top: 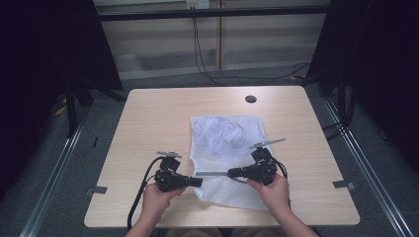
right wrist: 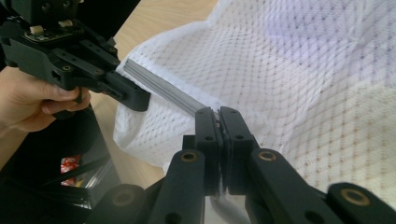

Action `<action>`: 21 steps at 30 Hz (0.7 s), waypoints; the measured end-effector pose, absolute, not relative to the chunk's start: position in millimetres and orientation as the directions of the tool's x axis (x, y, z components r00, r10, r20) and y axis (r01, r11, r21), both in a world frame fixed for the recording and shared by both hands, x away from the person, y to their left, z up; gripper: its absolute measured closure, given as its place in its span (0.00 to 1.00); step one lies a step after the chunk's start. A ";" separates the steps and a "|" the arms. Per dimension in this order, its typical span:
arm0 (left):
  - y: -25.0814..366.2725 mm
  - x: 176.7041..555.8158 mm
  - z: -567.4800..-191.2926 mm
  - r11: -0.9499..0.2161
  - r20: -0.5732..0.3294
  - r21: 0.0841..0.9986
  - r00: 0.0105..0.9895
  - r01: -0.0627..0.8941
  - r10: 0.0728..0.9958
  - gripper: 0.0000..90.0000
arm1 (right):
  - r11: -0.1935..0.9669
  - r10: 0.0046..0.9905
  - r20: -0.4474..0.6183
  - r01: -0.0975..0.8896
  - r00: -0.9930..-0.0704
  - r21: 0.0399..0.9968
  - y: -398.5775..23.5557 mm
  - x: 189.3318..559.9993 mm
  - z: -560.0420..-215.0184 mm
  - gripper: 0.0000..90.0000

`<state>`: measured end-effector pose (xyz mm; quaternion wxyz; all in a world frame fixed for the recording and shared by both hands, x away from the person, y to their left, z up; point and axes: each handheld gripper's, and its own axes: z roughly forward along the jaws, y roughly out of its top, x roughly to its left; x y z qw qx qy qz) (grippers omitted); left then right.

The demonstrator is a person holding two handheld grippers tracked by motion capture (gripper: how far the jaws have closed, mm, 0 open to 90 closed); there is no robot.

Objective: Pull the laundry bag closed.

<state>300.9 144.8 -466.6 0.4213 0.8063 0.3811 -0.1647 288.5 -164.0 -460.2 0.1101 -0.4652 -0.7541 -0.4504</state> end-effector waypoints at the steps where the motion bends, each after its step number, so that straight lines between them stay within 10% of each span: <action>1: 145.0 300.9 -466.6 -0.356 -0.585 0.553 0.656 0.753 0.477 0.98 | 0.158 0.599 0.591 0.803 -0.540 0.574 -164.7 288.6 -460.5 0.96; 21: 148.3 301.6 -466.0 -0.349 -0.590 0.552 0.650 0.758 0.478 0.98 | 0.160 0.614 0.579 0.803 -0.537 0.575 -171.1 287.7 -459.4 0.96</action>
